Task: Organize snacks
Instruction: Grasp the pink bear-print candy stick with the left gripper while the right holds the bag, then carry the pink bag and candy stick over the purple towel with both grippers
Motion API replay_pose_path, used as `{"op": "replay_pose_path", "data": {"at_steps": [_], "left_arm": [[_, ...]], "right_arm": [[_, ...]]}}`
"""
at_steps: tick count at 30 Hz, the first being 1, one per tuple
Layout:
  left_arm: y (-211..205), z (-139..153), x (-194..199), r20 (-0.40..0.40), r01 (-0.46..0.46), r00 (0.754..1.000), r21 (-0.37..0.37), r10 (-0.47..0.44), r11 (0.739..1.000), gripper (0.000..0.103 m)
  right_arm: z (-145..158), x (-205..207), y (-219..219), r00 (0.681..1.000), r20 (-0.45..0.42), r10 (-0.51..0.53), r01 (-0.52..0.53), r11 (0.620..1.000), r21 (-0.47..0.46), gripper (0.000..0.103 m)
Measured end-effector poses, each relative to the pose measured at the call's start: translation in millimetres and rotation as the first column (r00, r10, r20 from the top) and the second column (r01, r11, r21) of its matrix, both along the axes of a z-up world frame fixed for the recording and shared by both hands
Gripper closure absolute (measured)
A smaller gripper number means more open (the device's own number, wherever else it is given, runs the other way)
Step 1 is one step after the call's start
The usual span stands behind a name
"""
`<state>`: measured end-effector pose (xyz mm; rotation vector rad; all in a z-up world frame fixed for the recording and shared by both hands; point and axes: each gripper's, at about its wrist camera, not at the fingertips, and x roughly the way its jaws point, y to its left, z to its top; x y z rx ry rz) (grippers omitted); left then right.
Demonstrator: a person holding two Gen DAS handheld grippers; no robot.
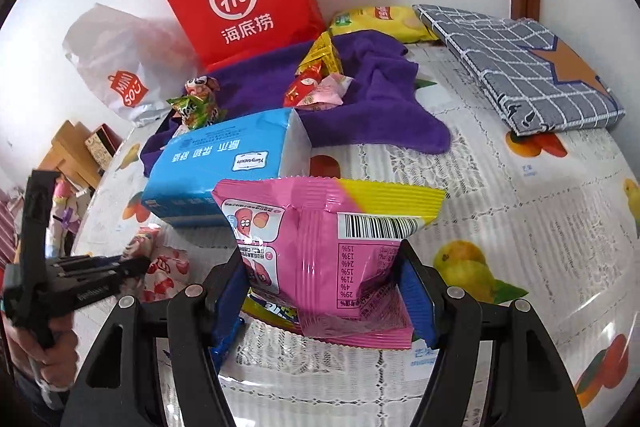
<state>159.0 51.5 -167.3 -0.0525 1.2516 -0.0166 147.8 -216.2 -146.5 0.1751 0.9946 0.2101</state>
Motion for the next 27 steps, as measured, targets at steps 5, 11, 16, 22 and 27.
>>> {"op": "replay_pose_path", "data": {"at_steps": [5,11,16,22,27], "left_arm": [[0.7,26.2,-5.4,0.052,0.036,0.998,-0.011,-0.035,0.999,0.089],[-6.1,52.7,-14.9,0.103,0.083,0.992,-0.085,-0.074,0.993,0.089],[-16.3,71.8,-13.8,0.147,0.115,0.984,-0.095,-0.1,0.989,0.089],[-25.2,93.5,-5.4,0.194,0.145,0.973,-0.111,-0.121,0.983,0.089],[-35.2,107.6,7.8,0.227,0.171,0.964,-0.122,-0.141,0.978,0.089]], "right_arm": [[11.4,-2.7,4.4,0.999,0.033,0.02,-0.019,0.999,-0.031,0.035],[30.7,-7.3,12.1,0.996,0.077,0.042,-0.039,0.999,-0.037,0.035],[50.3,-12.0,17.1,0.989,0.132,0.072,-0.066,0.996,-0.052,0.035],[70.9,-7.8,16.0,0.98,0.18,0.09,-0.076,0.994,-0.084,0.035],[88.6,0.5,9.0,0.969,0.227,0.099,-0.077,0.992,-0.102,0.035]]}}
